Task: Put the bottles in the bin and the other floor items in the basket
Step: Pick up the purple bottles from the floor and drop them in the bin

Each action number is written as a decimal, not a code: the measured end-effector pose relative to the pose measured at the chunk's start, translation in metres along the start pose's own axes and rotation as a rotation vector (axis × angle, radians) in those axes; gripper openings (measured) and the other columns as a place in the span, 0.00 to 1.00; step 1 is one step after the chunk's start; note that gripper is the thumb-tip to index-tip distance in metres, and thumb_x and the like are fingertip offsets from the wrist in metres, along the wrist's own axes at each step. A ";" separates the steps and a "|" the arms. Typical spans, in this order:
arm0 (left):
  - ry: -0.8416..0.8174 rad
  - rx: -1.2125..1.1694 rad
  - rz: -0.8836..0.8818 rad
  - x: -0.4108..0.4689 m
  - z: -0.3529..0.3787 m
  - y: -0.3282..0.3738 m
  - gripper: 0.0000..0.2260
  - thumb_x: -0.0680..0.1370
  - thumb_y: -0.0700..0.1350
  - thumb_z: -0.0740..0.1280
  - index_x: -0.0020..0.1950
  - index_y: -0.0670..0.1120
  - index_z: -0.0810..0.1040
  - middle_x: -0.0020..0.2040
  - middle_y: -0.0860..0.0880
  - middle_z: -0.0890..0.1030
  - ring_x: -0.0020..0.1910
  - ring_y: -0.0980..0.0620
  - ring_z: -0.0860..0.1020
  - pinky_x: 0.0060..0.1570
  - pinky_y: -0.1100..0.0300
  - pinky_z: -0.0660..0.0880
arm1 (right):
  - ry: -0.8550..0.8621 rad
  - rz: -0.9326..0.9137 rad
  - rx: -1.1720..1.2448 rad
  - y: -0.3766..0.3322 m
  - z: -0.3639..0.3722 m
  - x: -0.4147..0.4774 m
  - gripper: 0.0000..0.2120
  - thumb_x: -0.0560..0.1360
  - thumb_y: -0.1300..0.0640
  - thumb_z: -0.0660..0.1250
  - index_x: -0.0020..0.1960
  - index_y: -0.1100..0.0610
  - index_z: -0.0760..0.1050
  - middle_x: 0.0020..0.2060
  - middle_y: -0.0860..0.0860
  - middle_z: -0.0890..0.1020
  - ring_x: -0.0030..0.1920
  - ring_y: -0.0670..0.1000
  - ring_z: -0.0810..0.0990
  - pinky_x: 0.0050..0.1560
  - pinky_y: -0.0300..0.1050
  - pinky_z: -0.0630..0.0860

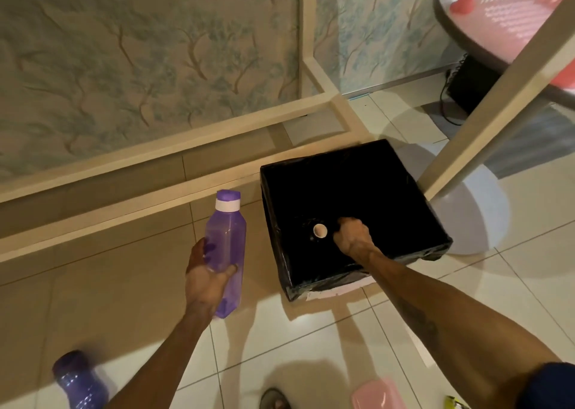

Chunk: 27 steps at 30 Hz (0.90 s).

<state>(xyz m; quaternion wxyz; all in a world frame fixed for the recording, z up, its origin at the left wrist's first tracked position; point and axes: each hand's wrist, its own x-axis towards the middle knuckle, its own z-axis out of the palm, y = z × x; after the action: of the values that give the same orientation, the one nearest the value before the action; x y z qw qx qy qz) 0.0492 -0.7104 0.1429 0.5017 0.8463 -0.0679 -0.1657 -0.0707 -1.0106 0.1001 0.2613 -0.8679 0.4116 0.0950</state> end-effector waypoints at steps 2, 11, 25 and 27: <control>-0.004 -0.038 -0.006 -0.005 -0.006 0.029 0.34 0.67 0.36 0.79 0.67 0.51 0.69 0.56 0.52 0.78 0.51 0.52 0.78 0.47 0.63 0.77 | -0.006 -0.071 0.048 -0.007 -0.026 -0.019 0.18 0.79 0.57 0.65 0.68 0.58 0.74 0.61 0.61 0.78 0.61 0.64 0.76 0.59 0.54 0.75; -0.091 -0.348 -0.051 -0.020 0.027 0.155 0.31 0.68 0.34 0.78 0.68 0.45 0.72 0.57 0.48 0.82 0.55 0.49 0.82 0.56 0.54 0.78 | -0.528 -0.102 0.818 -0.078 -0.114 -0.092 0.22 0.77 0.39 0.66 0.68 0.46 0.74 0.59 0.47 0.82 0.60 0.51 0.80 0.60 0.52 0.78; -0.404 -0.352 -0.379 -0.025 0.095 0.193 0.26 0.78 0.58 0.66 0.72 0.48 0.69 0.60 0.51 0.80 0.65 0.48 0.75 0.61 0.56 0.69 | -0.550 -0.014 1.020 0.017 -0.147 -0.078 0.27 0.74 0.49 0.74 0.70 0.53 0.72 0.61 0.53 0.81 0.58 0.52 0.83 0.62 0.52 0.79; -0.323 0.015 -0.285 -0.019 0.094 0.188 0.30 0.79 0.61 0.63 0.78 0.50 0.62 0.73 0.48 0.72 0.70 0.44 0.72 0.63 0.54 0.69 | -0.414 0.055 0.860 0.025 -0.148 -0.066 0.27 0.74 0.48 0.73 0.70 0.57 0.72 0.60 0.55 0.81 0.55 0.54 0.84 0.61 0.51 0.80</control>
<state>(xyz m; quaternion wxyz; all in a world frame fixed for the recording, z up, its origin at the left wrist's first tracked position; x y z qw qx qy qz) 0.0084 -0.8743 0.2692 0.4496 0.8134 -0.0284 -0.3679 -0.1397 -1.0582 0.2410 0.6707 -0.6327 0.3756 0.0937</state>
